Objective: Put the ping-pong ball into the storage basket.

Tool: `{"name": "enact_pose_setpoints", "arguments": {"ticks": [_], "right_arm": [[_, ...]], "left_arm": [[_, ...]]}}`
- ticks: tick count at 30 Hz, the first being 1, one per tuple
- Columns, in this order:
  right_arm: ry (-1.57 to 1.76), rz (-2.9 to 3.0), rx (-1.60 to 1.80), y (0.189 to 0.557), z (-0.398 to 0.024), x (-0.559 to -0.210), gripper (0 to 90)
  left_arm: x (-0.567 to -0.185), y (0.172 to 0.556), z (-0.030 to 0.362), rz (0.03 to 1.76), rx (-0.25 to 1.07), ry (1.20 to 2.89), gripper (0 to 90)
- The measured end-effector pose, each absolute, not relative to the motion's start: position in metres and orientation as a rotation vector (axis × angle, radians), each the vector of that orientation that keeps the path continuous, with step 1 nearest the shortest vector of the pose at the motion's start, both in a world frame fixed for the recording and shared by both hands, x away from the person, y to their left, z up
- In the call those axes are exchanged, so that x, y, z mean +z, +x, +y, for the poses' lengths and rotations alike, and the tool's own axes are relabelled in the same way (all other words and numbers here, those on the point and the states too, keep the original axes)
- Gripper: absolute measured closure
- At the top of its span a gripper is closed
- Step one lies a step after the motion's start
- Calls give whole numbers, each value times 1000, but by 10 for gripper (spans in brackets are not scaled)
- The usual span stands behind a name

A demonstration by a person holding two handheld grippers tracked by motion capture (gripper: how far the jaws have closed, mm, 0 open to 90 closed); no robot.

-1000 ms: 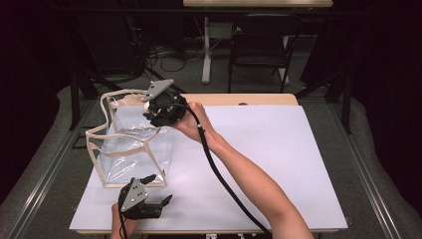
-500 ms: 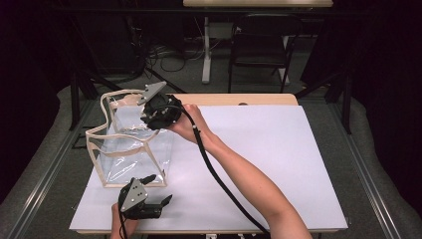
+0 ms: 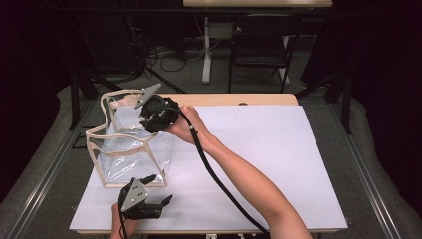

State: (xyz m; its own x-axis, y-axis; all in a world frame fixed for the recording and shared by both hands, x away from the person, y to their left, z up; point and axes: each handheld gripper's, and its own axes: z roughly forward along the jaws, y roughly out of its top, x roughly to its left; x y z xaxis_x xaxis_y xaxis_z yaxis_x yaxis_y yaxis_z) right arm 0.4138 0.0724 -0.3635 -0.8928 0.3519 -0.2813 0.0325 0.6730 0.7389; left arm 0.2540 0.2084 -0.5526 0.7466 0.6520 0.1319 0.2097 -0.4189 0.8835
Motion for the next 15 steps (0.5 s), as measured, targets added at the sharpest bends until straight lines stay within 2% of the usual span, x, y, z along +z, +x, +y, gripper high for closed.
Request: {"name": "enact_pose_setpoints", "arguments": {"ticks": [12,14,15], "right_arm": [[307,2523,1060,415,75,-367,506],[309,2527,1062,415,75,-367,480],[321,2526,1079,416,74,-367,437]], "left_arm": [[-553,254,208,655,577,1983,160],[-553,254,208,655,580,1983,160],[-553,254,208,655,577,1980,160]]}}
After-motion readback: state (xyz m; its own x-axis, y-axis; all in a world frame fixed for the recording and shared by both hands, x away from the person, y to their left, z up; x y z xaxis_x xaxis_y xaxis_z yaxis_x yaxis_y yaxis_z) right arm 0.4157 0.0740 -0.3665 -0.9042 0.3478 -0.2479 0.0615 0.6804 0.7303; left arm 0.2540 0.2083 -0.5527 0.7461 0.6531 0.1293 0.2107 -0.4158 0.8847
